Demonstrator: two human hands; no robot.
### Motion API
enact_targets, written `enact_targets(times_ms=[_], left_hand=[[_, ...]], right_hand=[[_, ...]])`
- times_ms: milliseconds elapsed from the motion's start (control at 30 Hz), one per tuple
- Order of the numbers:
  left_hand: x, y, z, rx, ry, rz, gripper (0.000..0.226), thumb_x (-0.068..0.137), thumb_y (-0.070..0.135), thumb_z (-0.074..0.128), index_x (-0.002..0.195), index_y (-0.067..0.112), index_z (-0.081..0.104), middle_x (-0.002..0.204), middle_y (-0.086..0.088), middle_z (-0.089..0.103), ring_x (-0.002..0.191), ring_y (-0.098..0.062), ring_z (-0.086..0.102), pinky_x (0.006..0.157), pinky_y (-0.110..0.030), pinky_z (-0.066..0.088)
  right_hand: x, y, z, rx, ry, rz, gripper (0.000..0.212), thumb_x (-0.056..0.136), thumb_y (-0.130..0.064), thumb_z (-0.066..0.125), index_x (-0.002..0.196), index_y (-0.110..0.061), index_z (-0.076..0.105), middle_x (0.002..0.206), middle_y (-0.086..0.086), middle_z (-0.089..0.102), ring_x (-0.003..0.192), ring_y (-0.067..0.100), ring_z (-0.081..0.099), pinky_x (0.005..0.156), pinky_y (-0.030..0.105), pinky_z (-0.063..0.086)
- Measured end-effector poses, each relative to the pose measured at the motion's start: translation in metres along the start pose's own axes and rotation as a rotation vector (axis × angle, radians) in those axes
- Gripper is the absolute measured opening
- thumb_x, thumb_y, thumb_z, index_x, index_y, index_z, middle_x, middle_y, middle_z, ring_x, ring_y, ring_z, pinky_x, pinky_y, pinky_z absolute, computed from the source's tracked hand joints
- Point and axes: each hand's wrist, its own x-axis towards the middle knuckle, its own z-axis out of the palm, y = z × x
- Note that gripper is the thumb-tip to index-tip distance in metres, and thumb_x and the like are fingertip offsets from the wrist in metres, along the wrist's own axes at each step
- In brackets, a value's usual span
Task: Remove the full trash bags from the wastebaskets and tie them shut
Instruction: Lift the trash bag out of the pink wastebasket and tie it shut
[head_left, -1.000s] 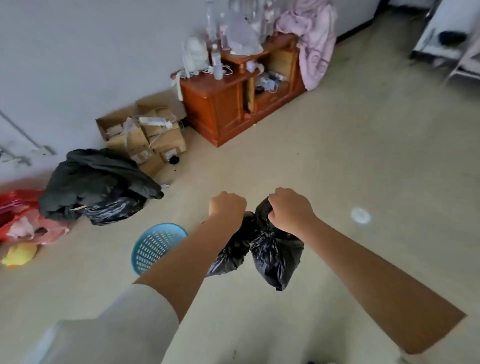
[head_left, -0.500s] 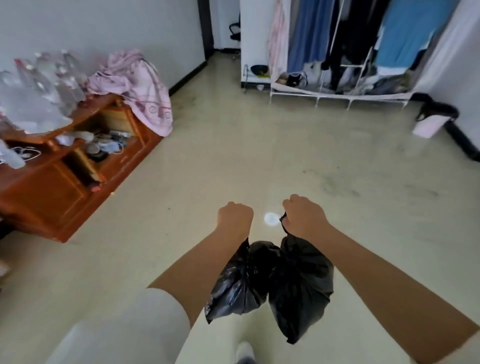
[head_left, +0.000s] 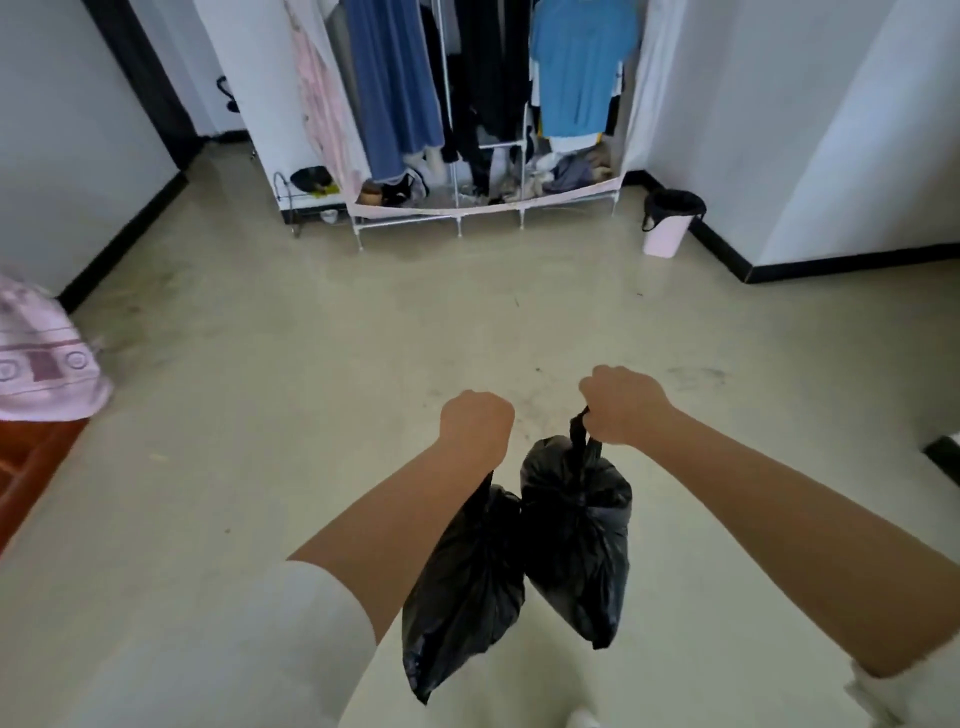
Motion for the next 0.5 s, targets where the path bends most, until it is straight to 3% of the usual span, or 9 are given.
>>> enact_targets(times_ms=[167,233,333,500], left_hand=[[0.166,0.006,-0.029,0.063,-0.002,0.024,0.029,0.084,-0.011,0.044,0.099,0.009,0.059,0.062,-0.001,0.029,0.089,-0.024,0.044,0.071,-0.025,0.035],[0.232,0.007,-0.044,0.072,-0.018,-0.007,0.031,0.084,-0.010,0.044,0.107,0.004,0.060,0.070,-0.005,0.042,0.092,-0.026,0.048,0.071,-0.027,0.035],[0.327,0.006,-0.065,0.036,-0.039,-0.053,0.031,0.085,-0.009,0.045,0.109,0.003,0.060,0.107,-0.013,0.061,0.109,-0.028,0.053,0.072,-0.029,0.037],[0.477,0.015,-0.099,0.024,-0.062,-0.043,0.030,0.084,-0.008,0.047,0.110,0.003,0.058,0.114,-0.012,0.060,0.112,-0.028,0.051,0.072,-0.029,0.037]], right_hand=[[0.144,0.075,-0.001,0.102,0.066,0.009,0.025,0.091,-0.014,0.041,0.112,-0.002,0.051,0.118,0.014,0.051,0.107,0.031,0.052,0.072,0.032,0.037],[0.202,0.106,-0.008,0.151,0.099,-0.008,0.024,0.091,-0.014,0.041,0.109,-0.001,0.052,0.115,0.016,0.052,0.104,0.032,0.053,0.070,0.032,0.036],[0.286,0.148,-0.020,0.210,0.123,-0.041,0.023,0.090,-0.012,0.041,0.106,0.000,0.053,0.109,0.017,0.052,0.102,0.033,0.054,0.069,0.032,0.036],[0.416,0.220,-0.047,0.290,0.171,-0.007,0.022,0.089,-0.006,0.041,0.105,0.001,0.053,0.109,0.018,0.052,0.103,0.032,0.053,0.068,0.031,0.033]])
